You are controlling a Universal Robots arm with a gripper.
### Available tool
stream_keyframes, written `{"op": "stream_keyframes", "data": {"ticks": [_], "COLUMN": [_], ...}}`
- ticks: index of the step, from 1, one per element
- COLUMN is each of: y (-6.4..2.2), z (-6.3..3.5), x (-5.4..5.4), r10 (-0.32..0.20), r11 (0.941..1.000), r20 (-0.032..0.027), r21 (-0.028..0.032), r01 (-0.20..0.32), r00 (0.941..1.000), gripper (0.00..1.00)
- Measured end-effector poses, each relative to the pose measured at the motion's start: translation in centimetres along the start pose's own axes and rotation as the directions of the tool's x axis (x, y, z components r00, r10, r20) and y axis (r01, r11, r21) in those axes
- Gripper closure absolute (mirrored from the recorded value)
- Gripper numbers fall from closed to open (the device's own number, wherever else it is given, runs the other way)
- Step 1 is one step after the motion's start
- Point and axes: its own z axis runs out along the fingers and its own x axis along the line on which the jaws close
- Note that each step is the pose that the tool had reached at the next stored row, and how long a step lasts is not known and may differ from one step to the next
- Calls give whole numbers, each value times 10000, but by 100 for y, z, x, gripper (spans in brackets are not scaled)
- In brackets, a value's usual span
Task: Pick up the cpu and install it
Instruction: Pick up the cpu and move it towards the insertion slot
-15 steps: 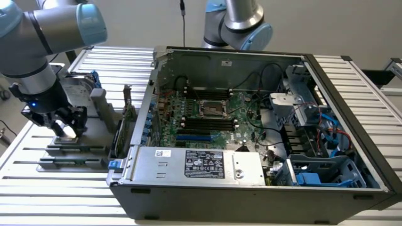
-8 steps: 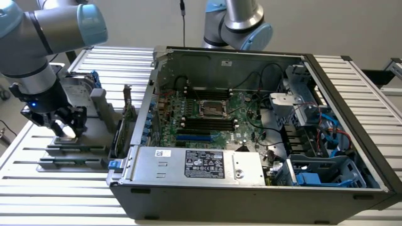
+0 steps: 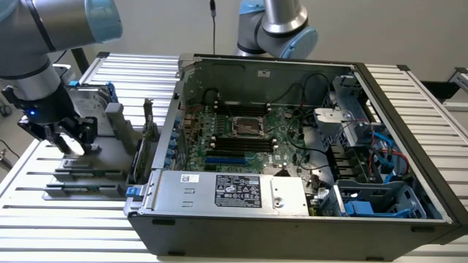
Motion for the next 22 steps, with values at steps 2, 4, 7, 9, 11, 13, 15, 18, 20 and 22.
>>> {"op": "stream_keyframes", "data": {"ticks": [2,4,7,9,11,13,15,18,20,22], "y": [2,4,7,10,12,14,16,19,20,22], "z": [-92,-182,-318,-412,-502,-594,-684,-821,-914,-1010], "x": [0,-3,-18,-23,-25,-28,-35,-71,-112,-171], "r10": [-1,-1,-1,1,1,0,-1,-1,-1,0], "r11": [10000,10000,10000,10000,10000,10000,10000,10000,10000,10000], "r20": [-2,-3,-4,-5,-5,-5,-6,-6,-9,-12], "r21": [0,0,0,0,0,0,1,1,0,-1], "r01": [1,1,1,-1,-1,0,1,1,1,0], "r00": [10000,10000,10000,10000,10000,10000,10000,10000,10000,10000], "gripper": [45,45,45,45,45,45,45,45,45,45]}}
